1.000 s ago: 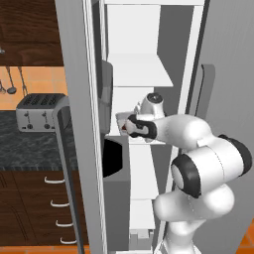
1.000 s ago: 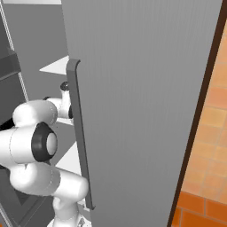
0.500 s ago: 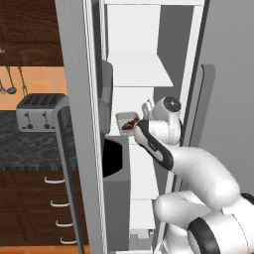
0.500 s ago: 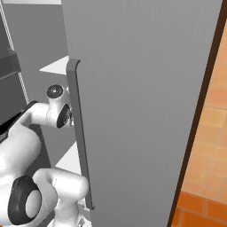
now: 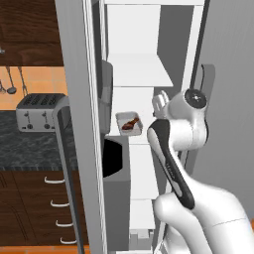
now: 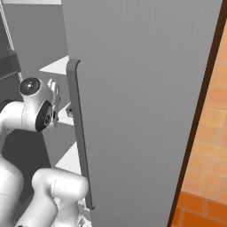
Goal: Take the meat container that has the chicken drumstick and place it on the second highest rack of the freezer. Then take the vegetable container that has the mushroom and onion and place it on the highest rack of the freezer.
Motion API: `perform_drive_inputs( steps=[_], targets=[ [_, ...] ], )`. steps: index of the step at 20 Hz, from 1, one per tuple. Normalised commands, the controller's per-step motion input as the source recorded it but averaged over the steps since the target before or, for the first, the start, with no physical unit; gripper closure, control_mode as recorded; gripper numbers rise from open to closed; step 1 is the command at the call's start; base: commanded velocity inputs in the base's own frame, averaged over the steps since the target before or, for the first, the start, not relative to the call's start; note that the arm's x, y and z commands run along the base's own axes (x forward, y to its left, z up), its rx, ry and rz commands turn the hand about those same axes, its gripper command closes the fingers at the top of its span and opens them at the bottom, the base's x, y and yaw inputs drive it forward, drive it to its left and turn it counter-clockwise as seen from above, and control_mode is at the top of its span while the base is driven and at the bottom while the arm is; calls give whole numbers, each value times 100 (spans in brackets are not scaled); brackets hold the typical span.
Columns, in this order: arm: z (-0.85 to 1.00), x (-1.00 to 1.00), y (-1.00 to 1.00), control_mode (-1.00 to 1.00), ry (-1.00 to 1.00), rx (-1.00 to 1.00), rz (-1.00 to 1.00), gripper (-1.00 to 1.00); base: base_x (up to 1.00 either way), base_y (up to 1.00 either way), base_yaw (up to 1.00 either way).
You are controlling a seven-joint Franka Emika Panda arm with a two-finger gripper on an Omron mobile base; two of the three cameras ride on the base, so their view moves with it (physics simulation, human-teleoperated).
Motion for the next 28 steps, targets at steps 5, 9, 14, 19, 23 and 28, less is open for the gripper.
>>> perform_drive_inputs(
  steps=[5, 9, 14, 19, 23, 28],
  targets=[
    [81, -92, -13, -100, 22, -15, 20, -100, 0, 0, 0],
    [23, -57, -28, -100, 31, -26, 31, -100, 0, 0, 0],
    [0, -41, -22, -100, 19, -26, 39, -100, 0, 0, 0],
    [-11, -69, -24, -100, 0, -9, 42, -100, 0, 0, 0],
    [-3, -58, -21, -100, -3, -3, 15, -100, 0, 0, 0],
    [0, 0, 0, 100, 0, 0, 0, -100, -98, -45, 40]
  ],
)
